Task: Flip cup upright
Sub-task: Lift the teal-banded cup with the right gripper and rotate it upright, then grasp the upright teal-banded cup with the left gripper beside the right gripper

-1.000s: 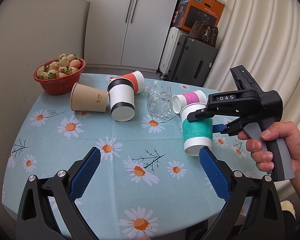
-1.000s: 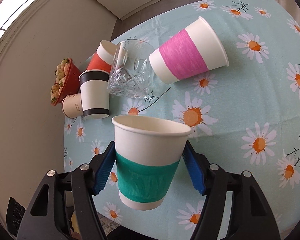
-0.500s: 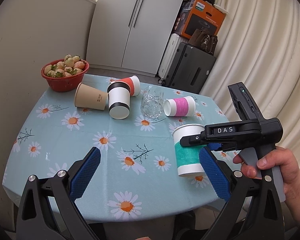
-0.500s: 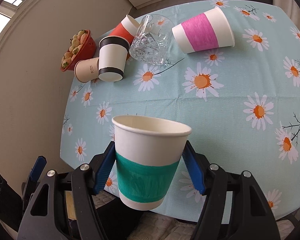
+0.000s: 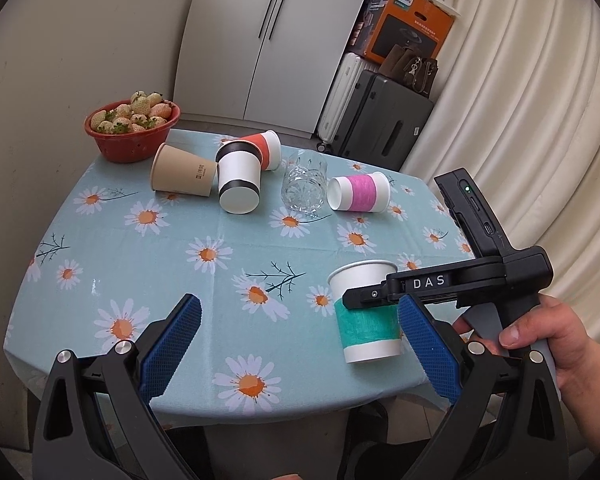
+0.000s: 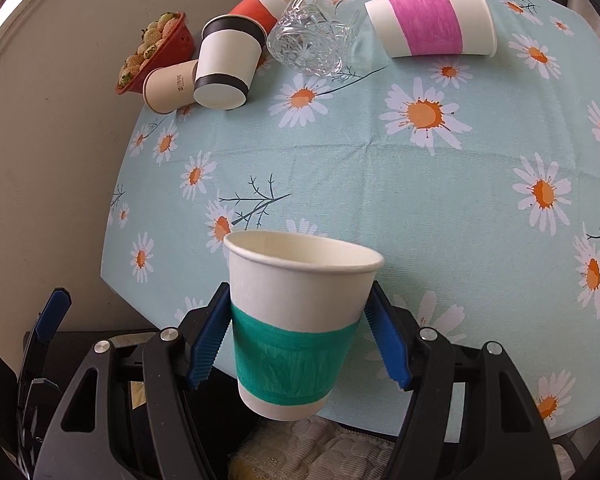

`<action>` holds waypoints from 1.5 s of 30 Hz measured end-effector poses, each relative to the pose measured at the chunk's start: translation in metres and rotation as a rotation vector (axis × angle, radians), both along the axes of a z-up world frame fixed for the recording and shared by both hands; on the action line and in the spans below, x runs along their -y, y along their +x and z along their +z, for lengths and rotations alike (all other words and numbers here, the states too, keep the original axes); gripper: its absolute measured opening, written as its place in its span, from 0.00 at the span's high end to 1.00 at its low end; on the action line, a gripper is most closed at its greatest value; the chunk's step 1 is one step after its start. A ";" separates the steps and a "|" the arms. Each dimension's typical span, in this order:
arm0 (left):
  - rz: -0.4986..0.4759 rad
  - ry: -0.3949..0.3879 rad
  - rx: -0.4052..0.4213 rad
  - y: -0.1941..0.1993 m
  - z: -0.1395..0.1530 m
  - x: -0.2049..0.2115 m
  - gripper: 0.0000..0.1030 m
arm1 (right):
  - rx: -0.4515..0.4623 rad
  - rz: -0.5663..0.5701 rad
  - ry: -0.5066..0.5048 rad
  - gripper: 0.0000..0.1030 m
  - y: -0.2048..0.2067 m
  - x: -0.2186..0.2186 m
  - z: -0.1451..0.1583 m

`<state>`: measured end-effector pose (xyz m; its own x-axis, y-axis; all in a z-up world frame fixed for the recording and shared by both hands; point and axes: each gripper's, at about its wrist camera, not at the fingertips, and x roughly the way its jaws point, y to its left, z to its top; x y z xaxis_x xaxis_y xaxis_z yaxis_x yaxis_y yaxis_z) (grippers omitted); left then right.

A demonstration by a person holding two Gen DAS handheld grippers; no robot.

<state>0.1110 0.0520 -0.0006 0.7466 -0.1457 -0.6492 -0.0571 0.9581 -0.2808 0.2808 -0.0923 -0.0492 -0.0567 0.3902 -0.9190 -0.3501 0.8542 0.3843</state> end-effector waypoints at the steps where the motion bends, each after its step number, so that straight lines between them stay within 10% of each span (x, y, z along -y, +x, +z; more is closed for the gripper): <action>1: 0.000 0.001 -0.002 0.000 0.000 0.000 0.07 | -0.005 0.000 -0.002 0.35 0.000 0.001 -0.002; 25: -0.022 0.025 -0.010 0.001 0.002 0.014 0.07 | 0.007 -0.053 0.057 0.32 -0.007 0.026 0.020; 45: -0.084 -0.100 -0.308 0.080 -0.042 0.036 0.08 | 0.171 -0.141 0.089 0.32 -0.030 0.115 0.084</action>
<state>0.1913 0.0160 -0.0431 0.5003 -0.2730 -0.8217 -0.0762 0.9314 -0.3559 0.2505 -0.2072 0.0349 0.1574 0.4635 -0.8720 -0.2960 0.8646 0.4061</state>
